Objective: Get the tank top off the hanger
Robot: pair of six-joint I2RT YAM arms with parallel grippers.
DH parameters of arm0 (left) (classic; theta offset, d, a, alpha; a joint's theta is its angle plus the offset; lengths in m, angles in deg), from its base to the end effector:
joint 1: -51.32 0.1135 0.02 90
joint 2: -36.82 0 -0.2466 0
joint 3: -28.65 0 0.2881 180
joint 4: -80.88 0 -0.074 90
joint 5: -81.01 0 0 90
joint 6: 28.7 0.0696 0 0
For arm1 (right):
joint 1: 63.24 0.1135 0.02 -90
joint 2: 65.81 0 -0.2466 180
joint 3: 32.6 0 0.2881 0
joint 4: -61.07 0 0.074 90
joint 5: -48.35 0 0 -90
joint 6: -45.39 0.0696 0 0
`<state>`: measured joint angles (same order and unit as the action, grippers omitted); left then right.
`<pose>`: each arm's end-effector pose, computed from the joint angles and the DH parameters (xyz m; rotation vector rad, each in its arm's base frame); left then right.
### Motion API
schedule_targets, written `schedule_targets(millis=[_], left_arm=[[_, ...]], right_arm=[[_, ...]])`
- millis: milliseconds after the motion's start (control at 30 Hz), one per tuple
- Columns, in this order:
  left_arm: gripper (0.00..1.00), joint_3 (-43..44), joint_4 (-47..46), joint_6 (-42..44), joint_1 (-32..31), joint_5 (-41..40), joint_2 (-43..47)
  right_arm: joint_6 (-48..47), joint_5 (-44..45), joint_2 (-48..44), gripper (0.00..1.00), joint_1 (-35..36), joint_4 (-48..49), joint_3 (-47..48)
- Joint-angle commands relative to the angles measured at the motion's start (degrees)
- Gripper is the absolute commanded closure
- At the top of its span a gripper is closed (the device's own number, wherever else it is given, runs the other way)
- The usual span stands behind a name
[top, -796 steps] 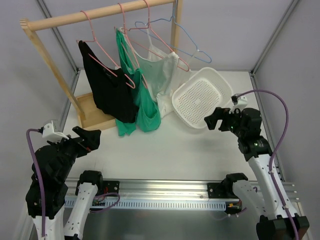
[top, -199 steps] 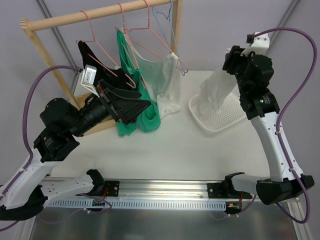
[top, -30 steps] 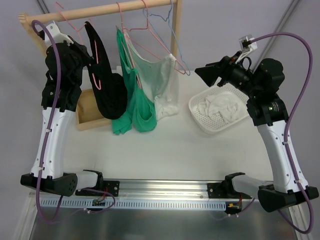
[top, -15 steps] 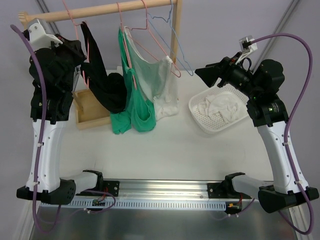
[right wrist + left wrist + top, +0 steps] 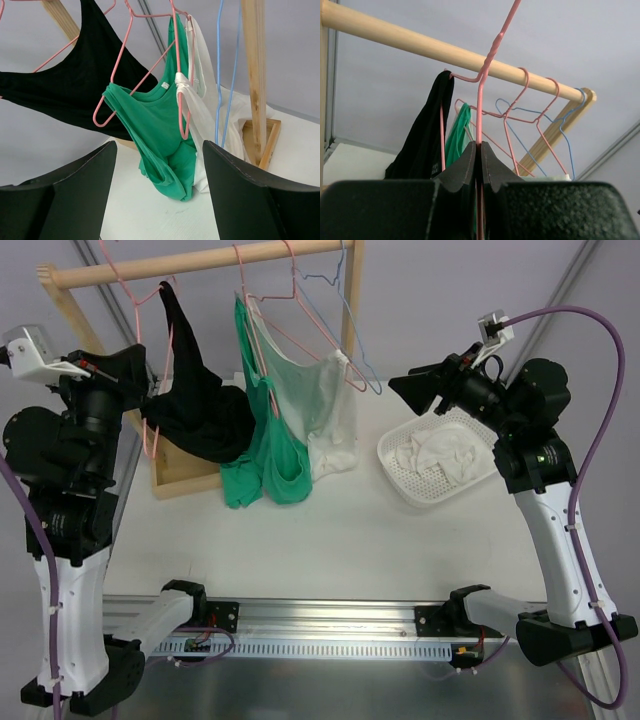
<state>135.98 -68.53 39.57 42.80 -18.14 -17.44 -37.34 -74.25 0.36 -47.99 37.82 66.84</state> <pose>0.1806 -0.0159 0.5985 -0.2768 1.1590 -0.3705 0.2717 0.1129 0.5202 -0.5766 1.3447 0.7178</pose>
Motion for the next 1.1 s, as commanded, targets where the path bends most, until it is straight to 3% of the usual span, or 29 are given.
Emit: schedule_targets(millis=[0,300,433,667,867,1067], left_arm=[[1.0,1.5,-4.6,-0.7,0.6,3.4,1.9],[1.0,4.9,-4.5,-3.2,0.6,10.6,5.3],[1.0,3.7,-4.2,-5.6,0.6,16.0,8.2],[1.0,3.0,-2.5,-5.5,0.6,14.9,13.3],[1.0,8.0,-1.3,-6.7,0.5,18.9,12.4],[1.0,10.2,0.4,-10.3,0.5,26.8,11.7]], right_arm=[[1.1,-3.1,0.1,0.26,0.1,4.5,0.8],[5.0,-12.5,2.3,0.26,0.7,10.7,2.1],[9.2,-19.1,4.0,0.26,1.9,18.9,2.0],[11.2,-22.1,6.7,0.26,5.3,21.0,3.7],[13.6,-29.2,12.0,0.23,9.8,21.5,11.9],[14.5,-29.0,15.7,0.16,14.2,24.1,18.5]])
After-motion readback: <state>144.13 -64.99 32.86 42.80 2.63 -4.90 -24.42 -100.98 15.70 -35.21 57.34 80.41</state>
